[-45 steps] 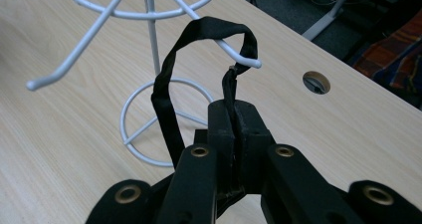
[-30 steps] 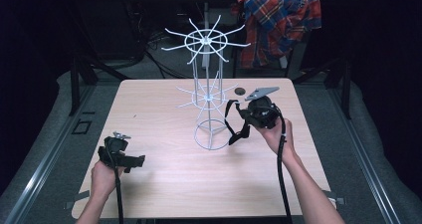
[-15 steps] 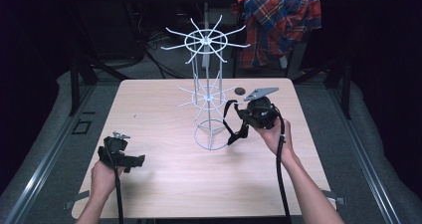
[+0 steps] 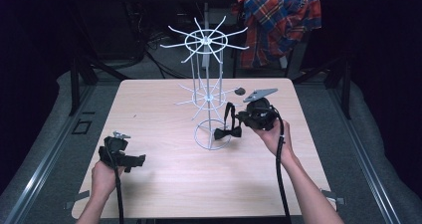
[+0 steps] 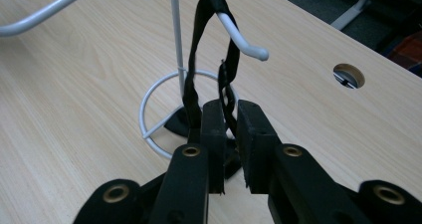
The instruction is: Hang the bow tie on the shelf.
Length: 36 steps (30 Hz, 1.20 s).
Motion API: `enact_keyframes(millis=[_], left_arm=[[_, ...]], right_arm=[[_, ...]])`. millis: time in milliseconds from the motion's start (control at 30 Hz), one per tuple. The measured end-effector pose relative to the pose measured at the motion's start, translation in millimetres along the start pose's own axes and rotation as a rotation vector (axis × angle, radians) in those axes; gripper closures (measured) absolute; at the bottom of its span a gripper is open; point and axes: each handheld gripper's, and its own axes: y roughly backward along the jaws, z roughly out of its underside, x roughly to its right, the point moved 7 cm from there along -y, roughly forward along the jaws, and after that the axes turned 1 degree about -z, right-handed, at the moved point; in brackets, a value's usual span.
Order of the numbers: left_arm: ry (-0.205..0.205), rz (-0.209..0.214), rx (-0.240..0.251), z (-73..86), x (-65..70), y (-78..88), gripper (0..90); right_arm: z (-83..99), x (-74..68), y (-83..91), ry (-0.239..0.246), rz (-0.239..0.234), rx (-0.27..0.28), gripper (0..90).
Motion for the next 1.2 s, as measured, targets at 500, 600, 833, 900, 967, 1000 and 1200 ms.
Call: enact_keyframes(millis=[500,600,833,900,967,1000,1200], left_arm=[[0.000,-0.002,0.002,-0.8,1.6,0.3,0.1],[-0.001,-0.004,0.006,-1.1,2.0,1.1,0.0],[0.001,-0.004,0.002,-0.9,2.1,1.3,0.1],[0.000,-0.004,0.002,-1.0,2.2,1.3,0.1],[0.000,-0.004,0.004,-1.1,2.4,1.3,0.0],[0.000,-0.004,0.003,-1.1,2.4,1.3,0.0],[-0.005,-0.009,0.006,-1.3,2.6,1.1,0.1]], right_arm=[[3.1,-4.5,15.4,-0.018,-0.014,-0.015,58.9],[6.9,-5.4,20.6,-0.018,-0.010,-0.026,51.3],[13.8,-5.3,27.3,-0.015,-0.009,-0.036,39.1],[17.2,-4.8,28.9,-0.018,-0.009,-0.047,34.3],[20.6,-4.8,30.7,-0.020,-0.009,-0.048,29.4],[22.6,-4.2,31.9,-0.017,-0.008,-0.056,27.4],[35.8,-3.4,39.9,-0.018,-0.005,-0.071,17.4]])
